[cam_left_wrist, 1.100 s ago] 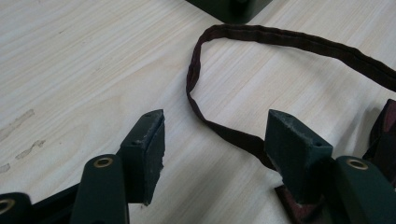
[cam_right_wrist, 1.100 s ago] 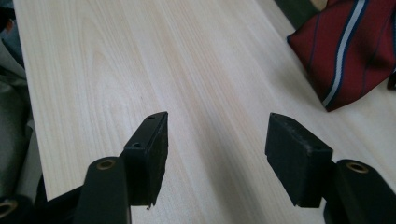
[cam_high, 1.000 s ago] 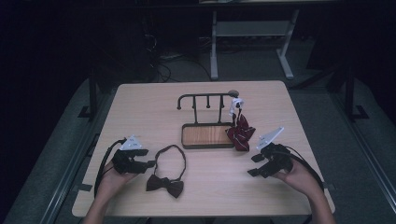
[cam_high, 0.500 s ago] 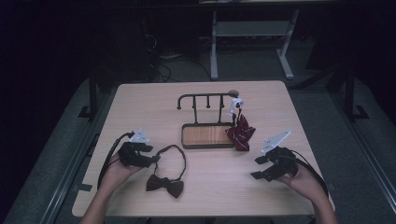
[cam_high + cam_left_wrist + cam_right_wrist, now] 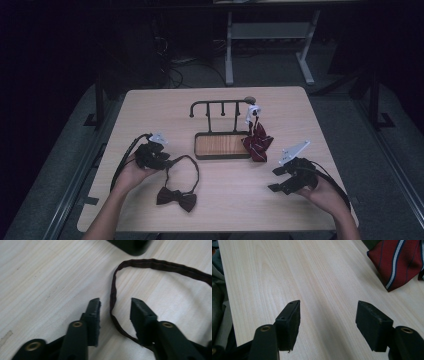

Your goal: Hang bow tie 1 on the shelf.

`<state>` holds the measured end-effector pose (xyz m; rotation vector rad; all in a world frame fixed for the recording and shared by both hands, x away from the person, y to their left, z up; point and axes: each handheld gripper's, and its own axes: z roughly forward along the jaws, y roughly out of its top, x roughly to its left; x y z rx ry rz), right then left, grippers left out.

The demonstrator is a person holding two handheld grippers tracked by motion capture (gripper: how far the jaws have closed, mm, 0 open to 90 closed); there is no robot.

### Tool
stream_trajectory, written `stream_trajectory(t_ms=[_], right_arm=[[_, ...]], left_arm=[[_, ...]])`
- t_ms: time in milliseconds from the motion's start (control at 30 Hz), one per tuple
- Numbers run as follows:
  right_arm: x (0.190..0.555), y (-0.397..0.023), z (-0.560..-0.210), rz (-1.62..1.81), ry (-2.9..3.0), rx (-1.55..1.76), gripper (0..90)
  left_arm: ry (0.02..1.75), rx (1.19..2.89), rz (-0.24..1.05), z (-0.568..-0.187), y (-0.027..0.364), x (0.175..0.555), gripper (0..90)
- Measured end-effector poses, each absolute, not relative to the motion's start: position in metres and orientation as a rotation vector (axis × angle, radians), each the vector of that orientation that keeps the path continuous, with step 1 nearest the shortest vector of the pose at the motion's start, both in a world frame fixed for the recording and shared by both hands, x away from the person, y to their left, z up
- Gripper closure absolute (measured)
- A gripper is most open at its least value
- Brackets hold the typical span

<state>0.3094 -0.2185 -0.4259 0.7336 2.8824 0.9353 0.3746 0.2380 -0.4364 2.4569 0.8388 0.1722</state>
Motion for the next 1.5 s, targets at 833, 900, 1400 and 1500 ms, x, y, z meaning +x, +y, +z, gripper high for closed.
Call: stream_trajectory(t_ms=[833,900,1400,1500], right_arm=[[0.309,-0.220,-0.424,0.974,2.865,0.735,36.2],[0.309,-0.221,-0.424,0.981,2.863,0.749,36.3],[0.309,-0.224,-0.423,0.985,2.849,0.748,36.3],[0.309,-0.224,-0.423,0.988,2.850,0.748,36.3]], left_arm=[[0.803,2.479,0.102,-0.442,0.237,0.378,89.6],[0.793,2.469,0.090,-0.439,0.238,0.376,89.6],[0.668,2.473,0.004,-0.397,0.243,0.365,89.5],[0.650,2.466,0.004,-0.390,0.244,0.363,89.6]])
